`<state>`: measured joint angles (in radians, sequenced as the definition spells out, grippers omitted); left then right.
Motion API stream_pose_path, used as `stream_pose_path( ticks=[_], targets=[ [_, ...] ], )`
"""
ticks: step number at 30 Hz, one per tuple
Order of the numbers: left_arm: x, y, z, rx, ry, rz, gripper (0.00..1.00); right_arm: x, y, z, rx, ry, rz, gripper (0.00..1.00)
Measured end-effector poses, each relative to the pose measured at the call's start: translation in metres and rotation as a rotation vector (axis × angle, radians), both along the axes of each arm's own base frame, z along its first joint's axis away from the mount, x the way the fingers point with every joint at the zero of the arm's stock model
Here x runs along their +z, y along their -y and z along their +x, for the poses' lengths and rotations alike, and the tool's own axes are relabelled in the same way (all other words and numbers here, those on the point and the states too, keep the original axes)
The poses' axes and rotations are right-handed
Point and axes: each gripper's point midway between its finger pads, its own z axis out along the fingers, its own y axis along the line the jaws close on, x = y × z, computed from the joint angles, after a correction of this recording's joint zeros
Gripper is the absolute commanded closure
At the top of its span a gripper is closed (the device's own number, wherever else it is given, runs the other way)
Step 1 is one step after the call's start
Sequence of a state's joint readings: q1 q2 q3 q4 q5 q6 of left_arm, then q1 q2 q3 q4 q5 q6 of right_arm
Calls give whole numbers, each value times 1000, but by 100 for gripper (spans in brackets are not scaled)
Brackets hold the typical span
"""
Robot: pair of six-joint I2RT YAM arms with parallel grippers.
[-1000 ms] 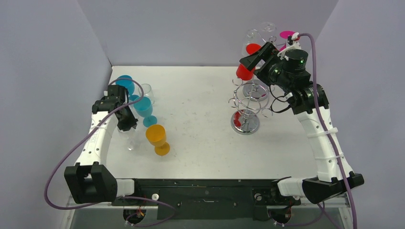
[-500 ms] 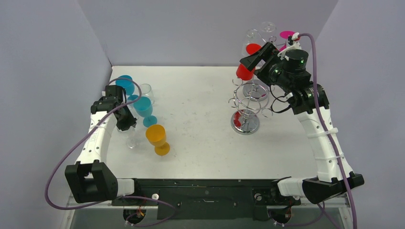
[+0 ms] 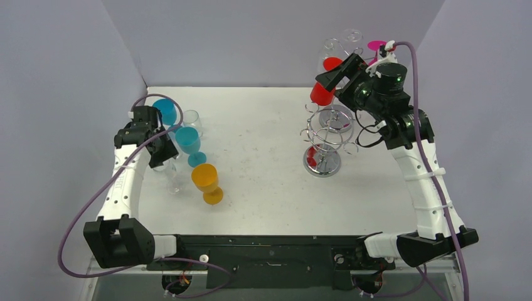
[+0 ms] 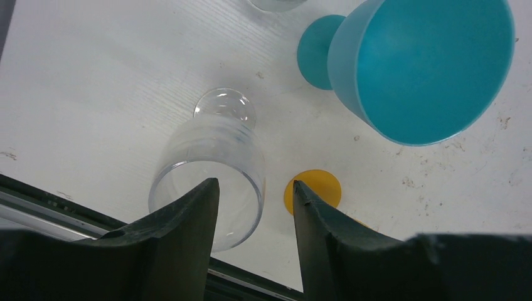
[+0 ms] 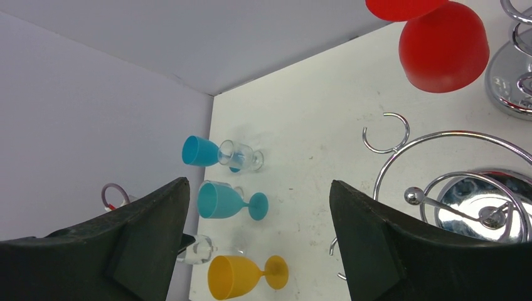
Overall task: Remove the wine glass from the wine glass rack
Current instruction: Place the wine glass at the center of the board, then pick up the wine glass from the wine rack.
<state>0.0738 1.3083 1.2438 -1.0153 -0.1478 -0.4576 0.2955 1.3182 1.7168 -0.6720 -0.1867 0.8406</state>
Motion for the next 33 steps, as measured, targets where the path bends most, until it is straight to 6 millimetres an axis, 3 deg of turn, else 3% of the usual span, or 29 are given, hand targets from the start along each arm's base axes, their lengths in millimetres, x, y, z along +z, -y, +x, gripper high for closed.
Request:
stream_pose_path(
  ticks=[6,14,20,23,27,33],
  targets=[
    [19,-5,3,4,49,29,48,19,0,-1,0,34,10,23],
    [49,-5,9,-7,121,44,35,28,5,4,-27,41,-8,23],
    [92,9,12,-59,225,59,25,38,22,14,-82,49,-20,23],
    [121,27,17,-118,308,68,19,44,40,23,-133,58,-19,23],
    [148,68,19,-246,387,42,14,47,66,36,-203,61,-20,23],
    [160,128,16,-429,424,-24,10,37,114,59,-323,42,-23,23]
  ],
)
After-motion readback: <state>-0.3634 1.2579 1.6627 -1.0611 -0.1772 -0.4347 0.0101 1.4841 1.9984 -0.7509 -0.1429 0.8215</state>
